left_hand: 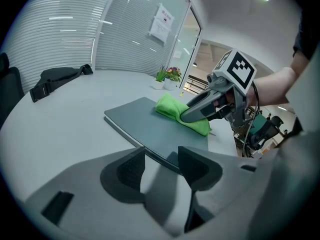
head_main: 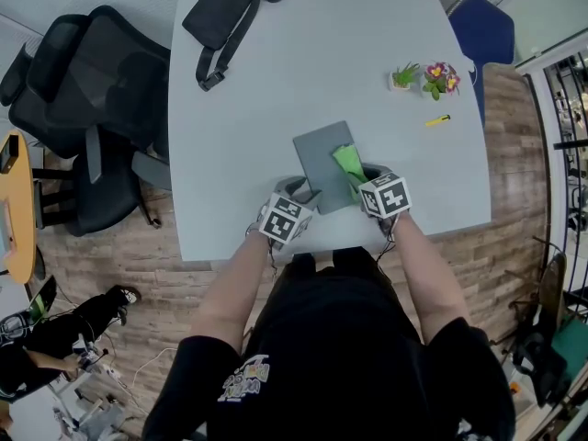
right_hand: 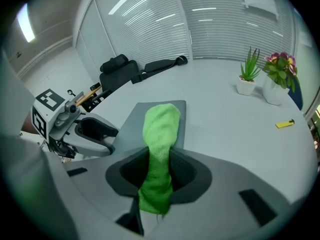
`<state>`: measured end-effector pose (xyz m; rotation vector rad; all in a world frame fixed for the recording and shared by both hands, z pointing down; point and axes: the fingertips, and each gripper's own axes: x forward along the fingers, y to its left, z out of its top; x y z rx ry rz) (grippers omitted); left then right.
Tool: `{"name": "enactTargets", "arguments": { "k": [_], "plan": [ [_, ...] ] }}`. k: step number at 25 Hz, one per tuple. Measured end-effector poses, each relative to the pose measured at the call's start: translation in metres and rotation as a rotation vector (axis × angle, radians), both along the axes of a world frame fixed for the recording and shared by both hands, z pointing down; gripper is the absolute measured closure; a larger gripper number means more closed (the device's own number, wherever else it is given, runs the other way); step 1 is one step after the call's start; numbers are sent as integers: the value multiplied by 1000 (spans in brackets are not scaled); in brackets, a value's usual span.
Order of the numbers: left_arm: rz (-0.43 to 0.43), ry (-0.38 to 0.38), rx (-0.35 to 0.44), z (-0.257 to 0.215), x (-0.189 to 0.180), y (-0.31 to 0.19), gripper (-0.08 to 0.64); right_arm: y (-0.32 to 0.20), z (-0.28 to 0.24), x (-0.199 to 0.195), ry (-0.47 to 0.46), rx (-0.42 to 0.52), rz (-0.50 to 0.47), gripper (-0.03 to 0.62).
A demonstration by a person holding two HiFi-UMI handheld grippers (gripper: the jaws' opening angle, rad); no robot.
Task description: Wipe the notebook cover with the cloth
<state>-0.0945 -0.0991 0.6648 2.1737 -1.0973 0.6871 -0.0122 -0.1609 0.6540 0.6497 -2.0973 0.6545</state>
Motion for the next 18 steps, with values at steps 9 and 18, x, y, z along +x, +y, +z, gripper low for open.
{"name": "enactTargets", "arguments": {
  "k": [9, 18],
  "plan": [
    [0, 8, -10, -1, 0, 0, 364, -12, 2, 38, 20, -21, 116, 482],
    [-2, 11, -24, -2, 1, 1, 364, -24, -20, 13, -51, 45, 37, 482]
  ]
}}
